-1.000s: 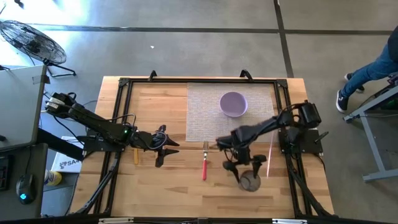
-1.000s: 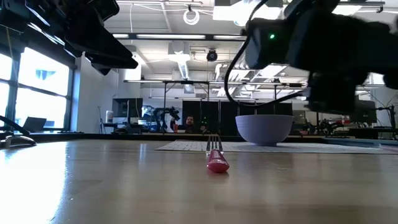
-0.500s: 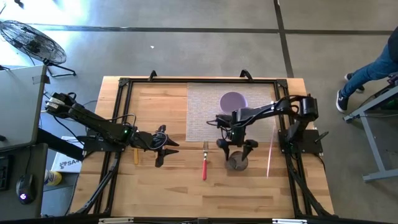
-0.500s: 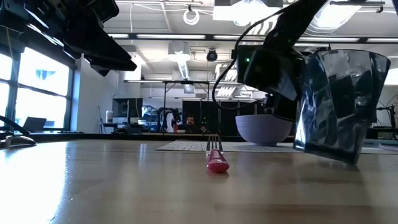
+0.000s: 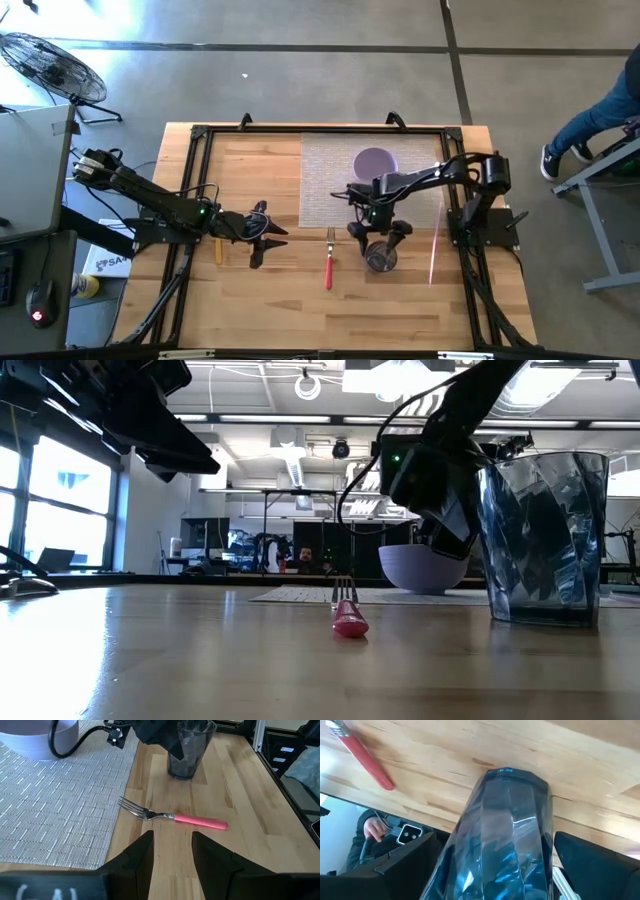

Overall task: Pick & Place Utensil
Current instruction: Put the blue cup on the mat to the top right of the purple bowl

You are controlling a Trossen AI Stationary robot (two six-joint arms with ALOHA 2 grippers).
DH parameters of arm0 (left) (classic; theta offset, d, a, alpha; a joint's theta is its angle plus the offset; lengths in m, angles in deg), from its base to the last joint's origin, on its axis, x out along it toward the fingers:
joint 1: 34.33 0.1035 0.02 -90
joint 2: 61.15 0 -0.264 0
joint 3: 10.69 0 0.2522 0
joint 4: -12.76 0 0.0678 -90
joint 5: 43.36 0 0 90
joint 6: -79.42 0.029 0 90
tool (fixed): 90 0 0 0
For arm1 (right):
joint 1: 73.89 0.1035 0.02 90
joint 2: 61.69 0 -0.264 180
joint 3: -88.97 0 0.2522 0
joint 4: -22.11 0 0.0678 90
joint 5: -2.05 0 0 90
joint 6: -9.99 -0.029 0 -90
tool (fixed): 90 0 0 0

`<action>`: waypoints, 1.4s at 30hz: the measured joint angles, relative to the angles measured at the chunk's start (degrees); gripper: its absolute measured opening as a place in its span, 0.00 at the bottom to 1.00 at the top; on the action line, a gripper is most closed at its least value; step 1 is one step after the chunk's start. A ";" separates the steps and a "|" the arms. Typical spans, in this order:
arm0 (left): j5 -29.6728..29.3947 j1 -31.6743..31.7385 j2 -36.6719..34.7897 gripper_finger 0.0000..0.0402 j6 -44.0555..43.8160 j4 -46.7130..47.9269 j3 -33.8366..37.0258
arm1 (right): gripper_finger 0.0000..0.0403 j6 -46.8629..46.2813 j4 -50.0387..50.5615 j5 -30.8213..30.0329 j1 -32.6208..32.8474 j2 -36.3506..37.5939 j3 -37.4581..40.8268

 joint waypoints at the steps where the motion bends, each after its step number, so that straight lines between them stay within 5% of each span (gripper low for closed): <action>1: -0.02 0.00 0.00 0.32 0.00 0.00 0.00 | 0.99 0.13 -0.30 -0.04 -0.25 0.23 0.00; 11: -0.09 0.00 -0.02 0.32 0.00 0.48 -0.02 | 0.99 3.45 -0.86 -7.35 -4.51 6.83 -1.58; 18: -0.17 0.00 -0.02 0.32 0.00 0.46 -0.02 | 0.99 9.68 15.97 -25.46 -3.58 17.97 -7.86; 28: 0.00 0.00 -0.02 0.32 -0.01 0.44 -0.02 | 0.99 -8.15 22.23 -45.61 20.54 32.42 -8.26; 42: 0.00 0.00 -0.02 0.32 -0.02 0.42 -0.02 | 0.99 -14.84 19.04 -69.72 53.33 23.28 -8.20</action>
